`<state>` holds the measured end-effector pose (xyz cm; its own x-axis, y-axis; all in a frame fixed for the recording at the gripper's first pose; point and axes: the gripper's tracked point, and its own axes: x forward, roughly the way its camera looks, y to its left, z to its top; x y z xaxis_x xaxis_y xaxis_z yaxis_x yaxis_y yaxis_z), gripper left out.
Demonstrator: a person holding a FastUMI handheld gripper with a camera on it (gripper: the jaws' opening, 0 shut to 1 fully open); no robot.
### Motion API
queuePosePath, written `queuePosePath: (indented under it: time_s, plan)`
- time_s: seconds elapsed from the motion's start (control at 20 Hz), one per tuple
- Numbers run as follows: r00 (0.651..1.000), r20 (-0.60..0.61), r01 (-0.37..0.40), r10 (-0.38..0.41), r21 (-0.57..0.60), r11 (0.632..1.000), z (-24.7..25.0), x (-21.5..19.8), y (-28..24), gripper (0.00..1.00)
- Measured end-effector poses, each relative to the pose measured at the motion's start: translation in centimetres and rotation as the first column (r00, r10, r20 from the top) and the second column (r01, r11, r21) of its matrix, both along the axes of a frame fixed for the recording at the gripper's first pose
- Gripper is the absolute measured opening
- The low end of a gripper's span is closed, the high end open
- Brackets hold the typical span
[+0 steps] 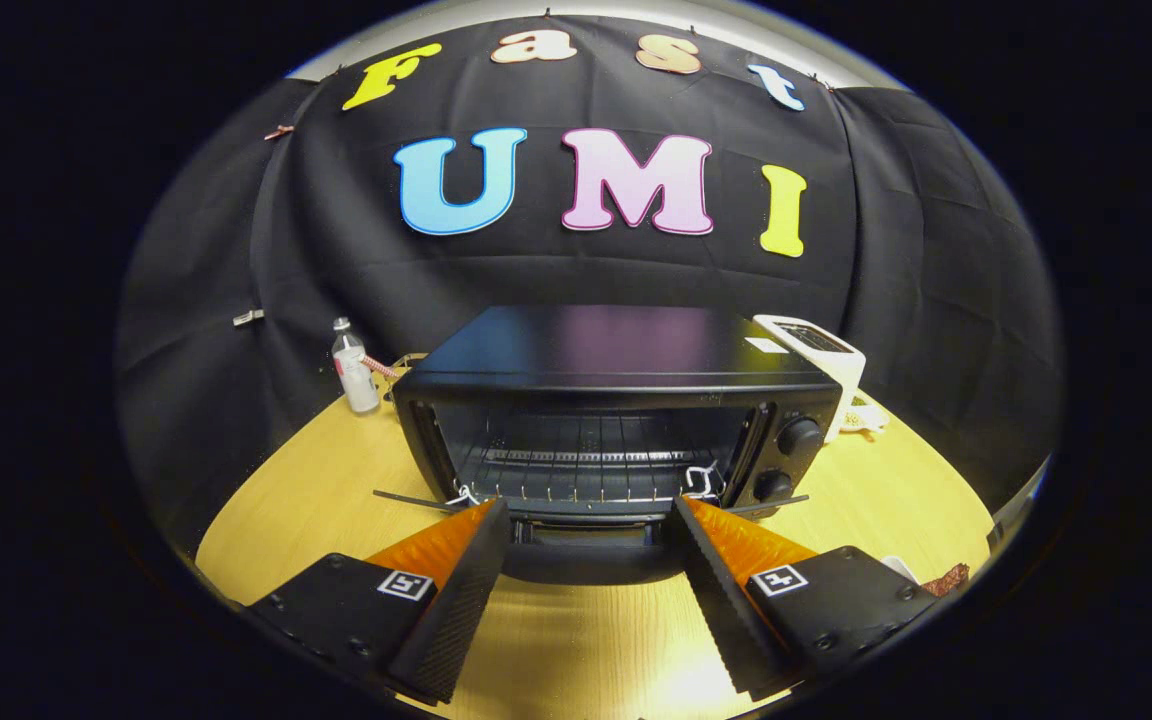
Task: Open the toaster oven, put the food inside, and close the toaster oven door.
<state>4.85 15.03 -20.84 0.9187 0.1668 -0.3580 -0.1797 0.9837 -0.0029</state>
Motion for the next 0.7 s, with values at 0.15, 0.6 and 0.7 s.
queuePosePath:
  time_s: [0.15, 0.6, 0.7]
  plan:
    - [1.000, -0.002, -0.016, 0.016, -0.002, 1.000, -1.0, -1.4, -0.3, 0.99]
    - [0.990, -0.134, -0.043, 0.046, 0.020, 0.999, -7.7, -5.6, -1.5, 0.96]
    - [0.983, -0.176, -0.043, 0.045, 0.019, 0.999, -9.4, -6.0, -1.6, 0.97]
